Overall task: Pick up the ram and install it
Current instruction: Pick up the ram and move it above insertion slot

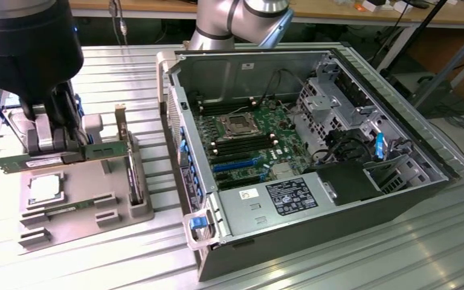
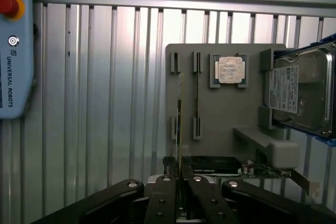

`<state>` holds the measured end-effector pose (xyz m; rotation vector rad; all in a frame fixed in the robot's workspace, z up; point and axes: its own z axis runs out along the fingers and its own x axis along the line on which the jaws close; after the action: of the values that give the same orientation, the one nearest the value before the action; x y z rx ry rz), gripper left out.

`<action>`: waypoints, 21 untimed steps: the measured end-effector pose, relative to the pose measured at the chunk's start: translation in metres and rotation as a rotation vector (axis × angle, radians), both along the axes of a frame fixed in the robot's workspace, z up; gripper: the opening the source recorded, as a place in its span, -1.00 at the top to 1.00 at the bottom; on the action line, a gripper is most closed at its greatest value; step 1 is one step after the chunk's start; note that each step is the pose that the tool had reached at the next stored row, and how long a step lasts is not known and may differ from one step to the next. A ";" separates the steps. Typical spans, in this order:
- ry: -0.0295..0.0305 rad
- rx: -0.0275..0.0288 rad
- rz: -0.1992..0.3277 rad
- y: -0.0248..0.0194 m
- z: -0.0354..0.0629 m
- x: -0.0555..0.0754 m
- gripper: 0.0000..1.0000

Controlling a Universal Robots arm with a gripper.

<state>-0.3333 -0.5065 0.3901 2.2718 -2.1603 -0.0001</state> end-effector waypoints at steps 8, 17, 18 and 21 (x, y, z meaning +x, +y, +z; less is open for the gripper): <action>0.0000 0.0000 0.000 0.0014 0.0000 0.017 0.72; 0.0001 -0.0001 0.000 0.0103 0.0001 0.034 0.72; 0.0001 -0.0001 0.000 0.0113 0.0001 0.036 0.72; -0.0001 0.0000 0.000 0.0149 0.0000 0.044 0.72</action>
<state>-0.2893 -0.4916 0.3901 2.2718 -2.1604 -0.0001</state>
